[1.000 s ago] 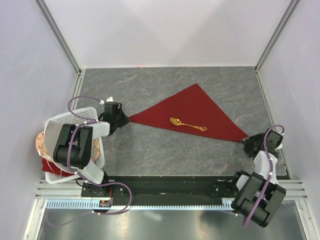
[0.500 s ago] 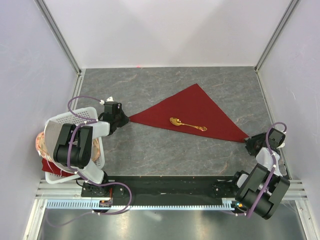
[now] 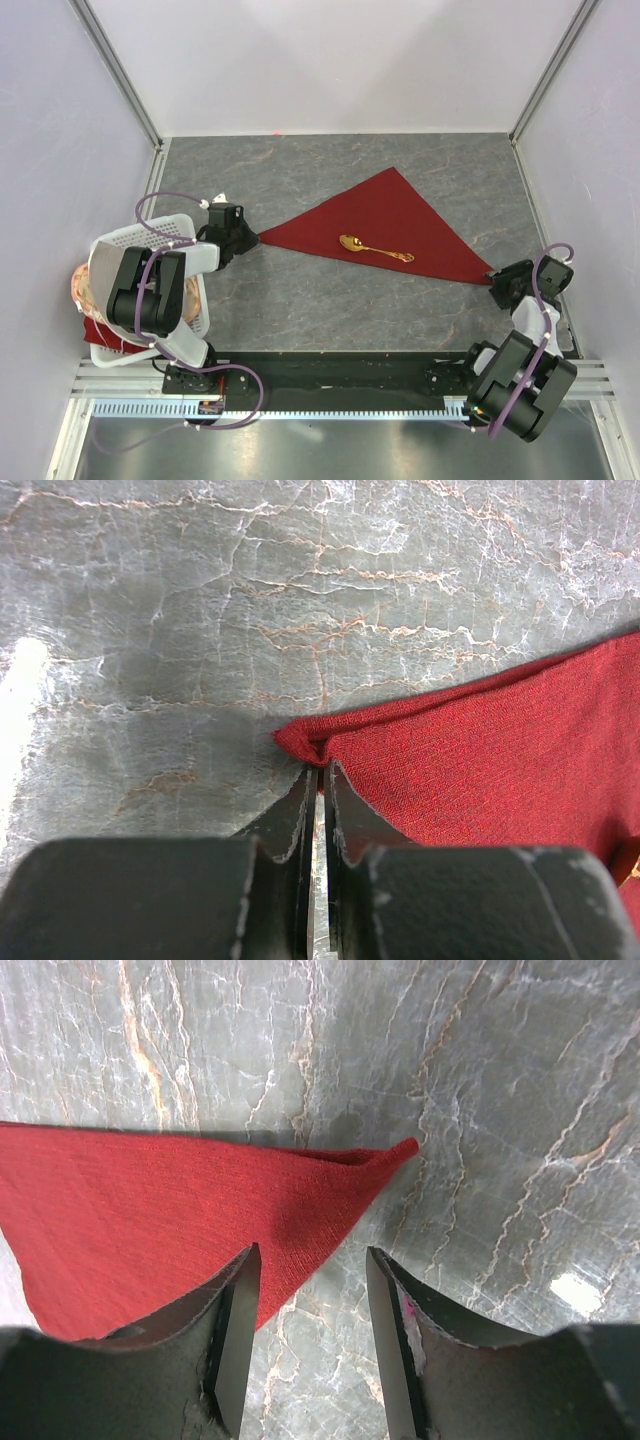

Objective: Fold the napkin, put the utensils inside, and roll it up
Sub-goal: Fold the napkin

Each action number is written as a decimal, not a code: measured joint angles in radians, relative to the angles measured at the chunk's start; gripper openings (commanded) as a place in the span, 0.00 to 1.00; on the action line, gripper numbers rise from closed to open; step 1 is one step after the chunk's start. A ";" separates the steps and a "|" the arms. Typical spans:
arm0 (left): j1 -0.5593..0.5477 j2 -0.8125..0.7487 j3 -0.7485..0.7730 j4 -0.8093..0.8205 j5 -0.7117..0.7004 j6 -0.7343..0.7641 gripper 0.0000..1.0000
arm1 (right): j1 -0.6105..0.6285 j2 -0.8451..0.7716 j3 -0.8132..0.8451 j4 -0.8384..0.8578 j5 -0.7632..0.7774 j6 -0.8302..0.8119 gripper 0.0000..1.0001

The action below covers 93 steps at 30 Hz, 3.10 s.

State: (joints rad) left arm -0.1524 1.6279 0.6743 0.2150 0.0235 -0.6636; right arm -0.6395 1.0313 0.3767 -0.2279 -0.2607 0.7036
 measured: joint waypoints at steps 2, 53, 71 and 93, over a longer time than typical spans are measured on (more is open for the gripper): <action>0.000 0.000 0.000 0.000 0.002 0.000 0.08 | 0.000 0.010 0.003 0.007 -0.001 0.002 0.54; 0.001 0.002 0.002 0.000 0.005 0.001 0.07 | -0.056 0.074 0.018 0.156 0.011 -0.111 0.00; 0.001 0.002 0.004 -0.003 0.008 0.002 0.06 | 0.431 0.033 0.107 0.262 0.108 -0.070 0.00; 0.001 0.002 0.004 -0.004 0.009 0.003 0.06 | 1.078 0.554 0.373 0.550 0.239 0.058 0.00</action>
State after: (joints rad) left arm -0.1516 1.6302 0.6785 0.2111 0.0322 -0.6601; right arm 0.4389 1.5856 0.7494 0.3222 -0.0216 0.7616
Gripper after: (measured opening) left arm 0.066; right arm 0.010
